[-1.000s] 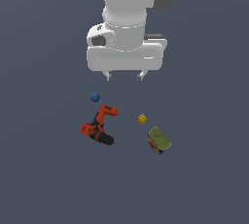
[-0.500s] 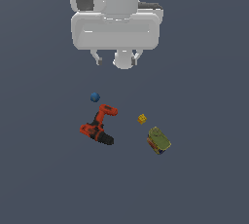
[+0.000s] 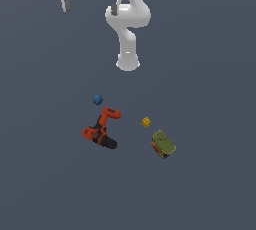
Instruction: Pick up a designated object from a clutter of objects.
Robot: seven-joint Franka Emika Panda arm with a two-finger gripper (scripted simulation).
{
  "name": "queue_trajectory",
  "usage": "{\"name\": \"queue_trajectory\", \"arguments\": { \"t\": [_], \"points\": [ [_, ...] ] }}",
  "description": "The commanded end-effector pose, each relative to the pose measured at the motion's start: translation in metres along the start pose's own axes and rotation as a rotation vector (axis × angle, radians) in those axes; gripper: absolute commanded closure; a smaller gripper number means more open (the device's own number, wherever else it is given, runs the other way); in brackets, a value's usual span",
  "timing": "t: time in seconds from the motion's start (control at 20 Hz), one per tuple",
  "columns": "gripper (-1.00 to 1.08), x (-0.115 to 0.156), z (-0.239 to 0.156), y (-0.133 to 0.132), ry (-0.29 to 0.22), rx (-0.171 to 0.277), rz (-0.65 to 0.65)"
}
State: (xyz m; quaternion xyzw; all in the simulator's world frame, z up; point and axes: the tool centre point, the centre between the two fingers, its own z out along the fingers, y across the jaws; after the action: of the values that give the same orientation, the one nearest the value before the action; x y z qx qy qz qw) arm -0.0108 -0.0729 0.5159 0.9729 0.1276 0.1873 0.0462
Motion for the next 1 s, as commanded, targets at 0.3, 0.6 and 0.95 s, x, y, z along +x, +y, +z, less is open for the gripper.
{"name": "queue_trajectory", "arguments": {
  "t": [0.3, 0.6, 0.95],
  "points": [
    [-1.0, -0.019, -0.085, 0.067, 0.188, -0.028, -0.123],
    [-1.0, -0.046, -0.119, 0.12, 0.303, -0.03, -0.193],
    [-1.0, -0.083, -0.123, 0.183, 0.416, -0.01, -0.263]
  ]
}}
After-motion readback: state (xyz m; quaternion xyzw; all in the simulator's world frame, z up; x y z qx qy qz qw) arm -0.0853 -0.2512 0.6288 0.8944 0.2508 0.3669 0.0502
